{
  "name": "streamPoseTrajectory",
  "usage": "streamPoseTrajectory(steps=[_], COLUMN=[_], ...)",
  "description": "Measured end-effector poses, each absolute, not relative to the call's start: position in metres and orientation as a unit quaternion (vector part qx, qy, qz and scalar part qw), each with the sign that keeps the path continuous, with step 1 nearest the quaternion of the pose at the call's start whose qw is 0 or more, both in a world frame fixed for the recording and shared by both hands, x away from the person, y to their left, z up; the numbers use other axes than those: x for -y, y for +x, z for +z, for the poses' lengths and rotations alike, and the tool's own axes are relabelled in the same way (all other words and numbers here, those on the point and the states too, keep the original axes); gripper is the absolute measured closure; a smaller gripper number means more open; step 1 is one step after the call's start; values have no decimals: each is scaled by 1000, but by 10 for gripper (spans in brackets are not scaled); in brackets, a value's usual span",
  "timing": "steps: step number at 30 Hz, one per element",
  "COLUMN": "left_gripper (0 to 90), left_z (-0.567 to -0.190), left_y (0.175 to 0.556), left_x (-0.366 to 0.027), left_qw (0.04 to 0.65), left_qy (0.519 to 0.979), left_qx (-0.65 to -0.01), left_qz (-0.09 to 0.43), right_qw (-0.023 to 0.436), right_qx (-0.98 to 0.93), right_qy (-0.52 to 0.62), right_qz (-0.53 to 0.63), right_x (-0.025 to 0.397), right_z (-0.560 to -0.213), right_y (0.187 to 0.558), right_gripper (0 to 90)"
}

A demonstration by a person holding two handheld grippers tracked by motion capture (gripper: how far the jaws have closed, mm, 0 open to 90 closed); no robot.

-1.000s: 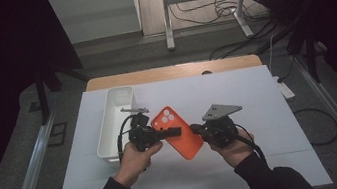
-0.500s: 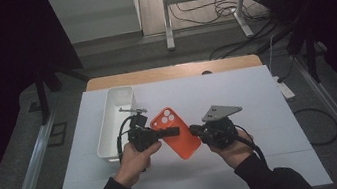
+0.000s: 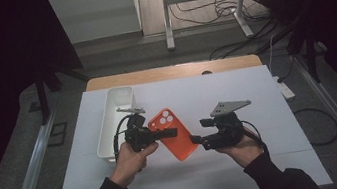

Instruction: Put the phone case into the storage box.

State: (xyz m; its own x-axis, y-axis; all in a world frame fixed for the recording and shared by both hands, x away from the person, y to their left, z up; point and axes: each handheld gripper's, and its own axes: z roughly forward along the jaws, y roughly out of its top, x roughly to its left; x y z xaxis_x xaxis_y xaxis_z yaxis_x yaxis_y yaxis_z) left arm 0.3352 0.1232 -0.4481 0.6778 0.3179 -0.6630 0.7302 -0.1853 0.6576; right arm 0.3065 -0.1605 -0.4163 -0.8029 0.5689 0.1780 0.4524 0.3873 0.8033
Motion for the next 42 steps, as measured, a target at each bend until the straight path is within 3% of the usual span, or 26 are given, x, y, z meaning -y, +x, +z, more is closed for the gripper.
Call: streamPoseTrajectory(steps=[5, 8, 22, 42], left_gripper=[845, 845, 844, 843], left_z=[-446, -445, -443, -442], left_y=[334, 334, 332, 329], left_x=[-124, -124, -121, -113], left_qw=[535, 535, 543, 551], left_qy=[750, 753, 759, 763], left_qx=[-338, -331, -302, -263], left_qz=[-193, -193, -193, -213], right_qw=[42, 42, 19, -48], right_qx=[-836, -837, -839, -856], right_qy=[300, 293, 278, 262], right_qz=[457, 461, 468, 443], right_x=[160, 160, 156, 137], right_z=[-420, -422, -425, -435], right_y=[309, 309, 309, 308], right_gripper=[51, 0, 0, 6])
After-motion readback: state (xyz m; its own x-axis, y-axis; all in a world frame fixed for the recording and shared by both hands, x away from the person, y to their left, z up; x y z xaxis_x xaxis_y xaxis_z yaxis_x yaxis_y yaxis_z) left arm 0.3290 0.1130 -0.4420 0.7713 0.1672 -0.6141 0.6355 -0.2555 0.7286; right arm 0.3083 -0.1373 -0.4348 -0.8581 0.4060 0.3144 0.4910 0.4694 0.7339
